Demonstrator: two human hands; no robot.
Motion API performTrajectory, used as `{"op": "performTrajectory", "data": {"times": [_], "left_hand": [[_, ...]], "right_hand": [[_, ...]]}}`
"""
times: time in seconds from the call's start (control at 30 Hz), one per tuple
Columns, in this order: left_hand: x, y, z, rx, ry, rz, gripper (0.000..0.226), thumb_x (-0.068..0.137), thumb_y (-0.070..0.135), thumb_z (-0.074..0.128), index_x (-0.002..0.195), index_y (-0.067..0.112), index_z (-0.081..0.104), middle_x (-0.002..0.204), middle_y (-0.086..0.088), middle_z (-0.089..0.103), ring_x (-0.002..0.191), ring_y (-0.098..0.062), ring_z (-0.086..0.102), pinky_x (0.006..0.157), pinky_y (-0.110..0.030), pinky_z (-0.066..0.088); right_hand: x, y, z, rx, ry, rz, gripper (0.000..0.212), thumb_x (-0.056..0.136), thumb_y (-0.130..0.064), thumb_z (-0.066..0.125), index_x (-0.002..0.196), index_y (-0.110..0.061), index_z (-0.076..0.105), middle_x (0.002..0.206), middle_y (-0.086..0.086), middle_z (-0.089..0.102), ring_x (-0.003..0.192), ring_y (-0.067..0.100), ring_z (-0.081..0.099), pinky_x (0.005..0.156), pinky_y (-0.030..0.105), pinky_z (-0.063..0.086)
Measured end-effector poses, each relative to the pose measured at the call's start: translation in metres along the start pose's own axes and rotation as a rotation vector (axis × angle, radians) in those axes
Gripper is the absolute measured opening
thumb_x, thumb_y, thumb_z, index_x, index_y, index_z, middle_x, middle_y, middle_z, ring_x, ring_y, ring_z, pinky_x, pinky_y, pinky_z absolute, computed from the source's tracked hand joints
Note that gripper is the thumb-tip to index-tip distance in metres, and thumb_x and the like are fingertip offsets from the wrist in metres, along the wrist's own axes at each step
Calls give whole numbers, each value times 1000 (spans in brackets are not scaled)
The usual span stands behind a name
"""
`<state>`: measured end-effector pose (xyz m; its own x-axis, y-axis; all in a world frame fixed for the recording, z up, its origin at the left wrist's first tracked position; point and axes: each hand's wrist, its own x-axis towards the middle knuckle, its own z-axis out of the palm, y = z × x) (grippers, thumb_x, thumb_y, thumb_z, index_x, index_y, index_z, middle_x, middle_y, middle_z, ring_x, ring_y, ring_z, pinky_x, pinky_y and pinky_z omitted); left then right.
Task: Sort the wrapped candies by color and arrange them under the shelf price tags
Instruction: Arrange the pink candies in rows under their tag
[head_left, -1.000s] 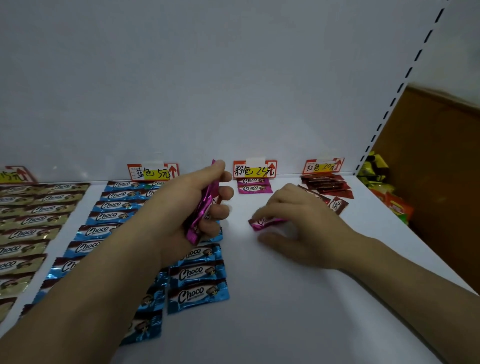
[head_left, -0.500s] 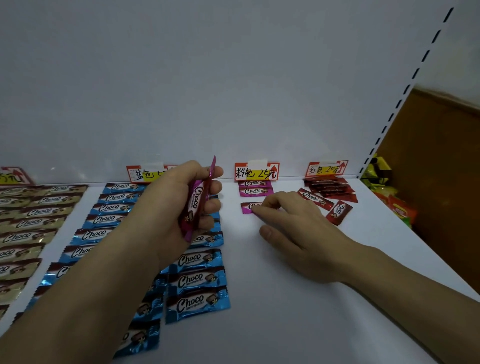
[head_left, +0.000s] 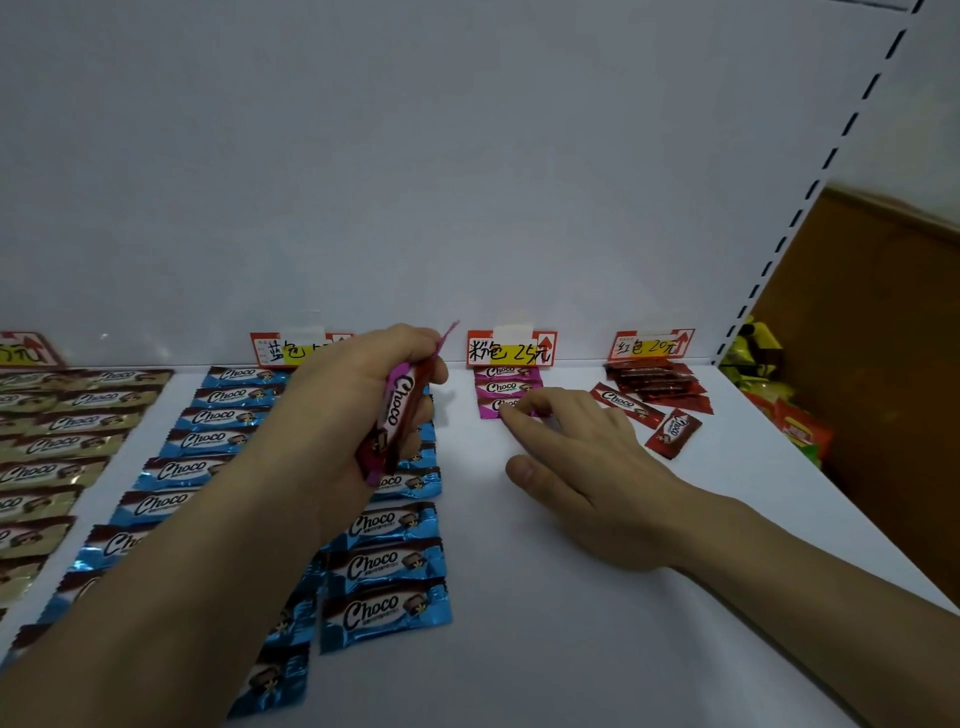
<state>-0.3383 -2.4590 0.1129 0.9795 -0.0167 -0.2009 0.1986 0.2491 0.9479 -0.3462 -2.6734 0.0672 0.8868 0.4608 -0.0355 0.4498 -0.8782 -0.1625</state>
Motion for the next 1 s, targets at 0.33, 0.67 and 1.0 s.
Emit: {"op": "performTrajectory", "data": {"times": [0.33, 0.67, 1.0], "left_hand": [[-16, -10, 6, 780, -169, 324, 9, 92, 33, 68, 98, 40, 68, 82, 3, 70, 66, -6, 65, 63, -23, 56], [-11, -9, 2, 492, -38, 251, 16, 104, 18, 49, 104, 19, 65, 61, 1, 63, 45, -8, 49, 41, -20, 38], [-14, -4, 3, 338, -3, 216, 20, 105, 16, 48, 102, 13, 68, 63, -3, 58, 43, -9, 45, 37, -19, 34]], "right_hand": [[-10, -11, -22, 1035, 409, -92, 28, 89, -15, 71, 117, -19, 70, 93, 7, 73, 82, 19, 71, 70, 30, 58], [-14, 15, -21, 735, 373, 44, 19, 86, -7, 76, 92, -25, 78, 83, -6, 74, 77, 8, 66, 68, 19, 51], [-18, -1, 12, 213, 358, -25, 18, 95, -23, 62, 111, -25, 71, 105, -11, 61, 96, 6, 53, 84, 28, 51]]}}
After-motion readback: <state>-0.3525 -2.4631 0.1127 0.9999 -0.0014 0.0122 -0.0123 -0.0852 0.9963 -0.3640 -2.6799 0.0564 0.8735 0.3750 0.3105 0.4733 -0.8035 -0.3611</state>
